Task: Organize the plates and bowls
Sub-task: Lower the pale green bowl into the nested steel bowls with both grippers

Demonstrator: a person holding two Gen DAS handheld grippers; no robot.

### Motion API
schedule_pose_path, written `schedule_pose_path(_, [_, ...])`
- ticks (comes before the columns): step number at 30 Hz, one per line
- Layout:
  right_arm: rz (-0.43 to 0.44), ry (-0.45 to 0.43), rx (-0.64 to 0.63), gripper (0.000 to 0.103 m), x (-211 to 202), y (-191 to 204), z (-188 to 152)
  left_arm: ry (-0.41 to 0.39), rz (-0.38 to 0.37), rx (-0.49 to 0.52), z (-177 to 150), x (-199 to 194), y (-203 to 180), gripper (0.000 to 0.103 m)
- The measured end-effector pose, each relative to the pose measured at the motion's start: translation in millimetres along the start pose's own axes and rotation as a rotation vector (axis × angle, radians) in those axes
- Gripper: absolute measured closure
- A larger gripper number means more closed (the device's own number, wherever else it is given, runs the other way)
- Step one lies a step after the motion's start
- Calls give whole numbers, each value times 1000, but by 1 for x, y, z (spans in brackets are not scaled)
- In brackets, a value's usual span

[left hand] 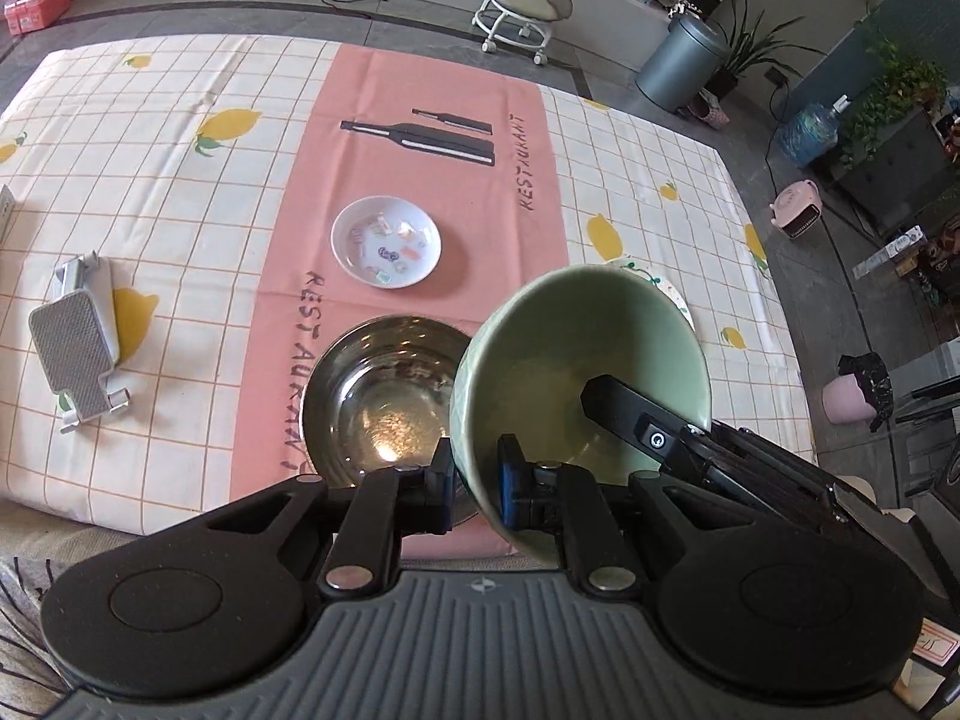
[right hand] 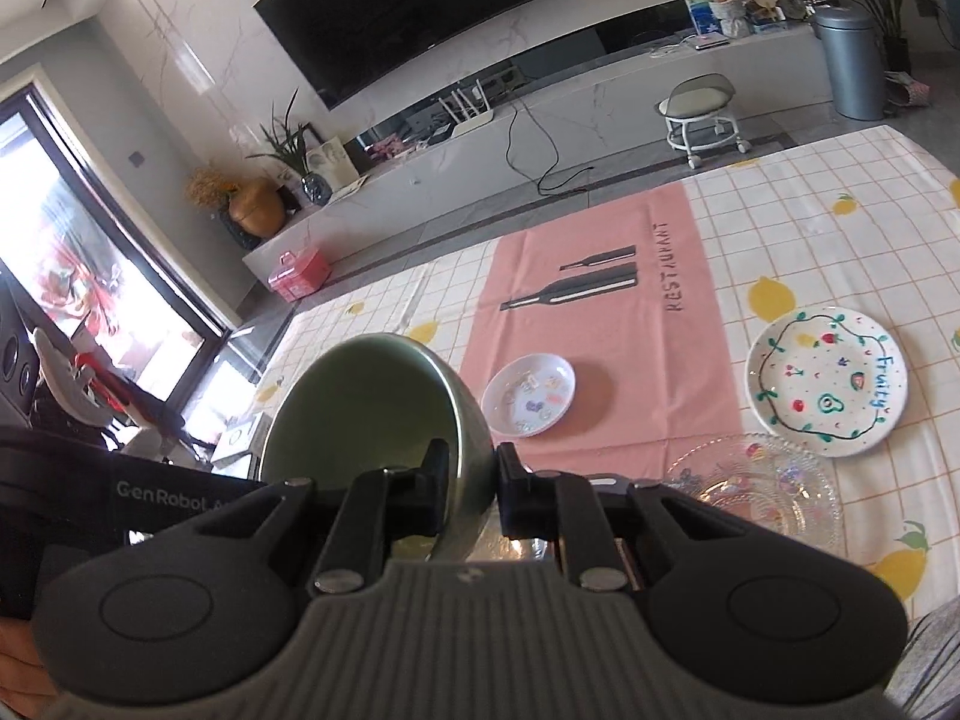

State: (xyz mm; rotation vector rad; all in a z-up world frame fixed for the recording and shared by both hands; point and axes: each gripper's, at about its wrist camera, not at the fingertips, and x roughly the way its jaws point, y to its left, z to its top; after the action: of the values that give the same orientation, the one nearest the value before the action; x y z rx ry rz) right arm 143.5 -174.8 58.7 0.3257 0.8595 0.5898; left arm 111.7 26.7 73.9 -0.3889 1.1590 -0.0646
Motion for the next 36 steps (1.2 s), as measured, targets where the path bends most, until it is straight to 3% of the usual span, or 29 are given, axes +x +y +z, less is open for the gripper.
schedule_pose_path(6, [-32, 83, -28, 88, 31, 2, -12, 54, -60, -52, -11, 26, 37, 88])
schedule_pose_path(19, [-66, 192, -22, 88, 75, -5, -28, 122, -57, -42, -16, 59, 62, 86])
schedule_pose_path(28, [-67, 211, 7, 92, 90, -10, -31, 92, -78, -36, -22, 69, 74, 85])
schedule_pose_path(36, [-132, 188, -52, 90, 97, -2, -35, -73, 27, 20, -33, 58, 67, 85])
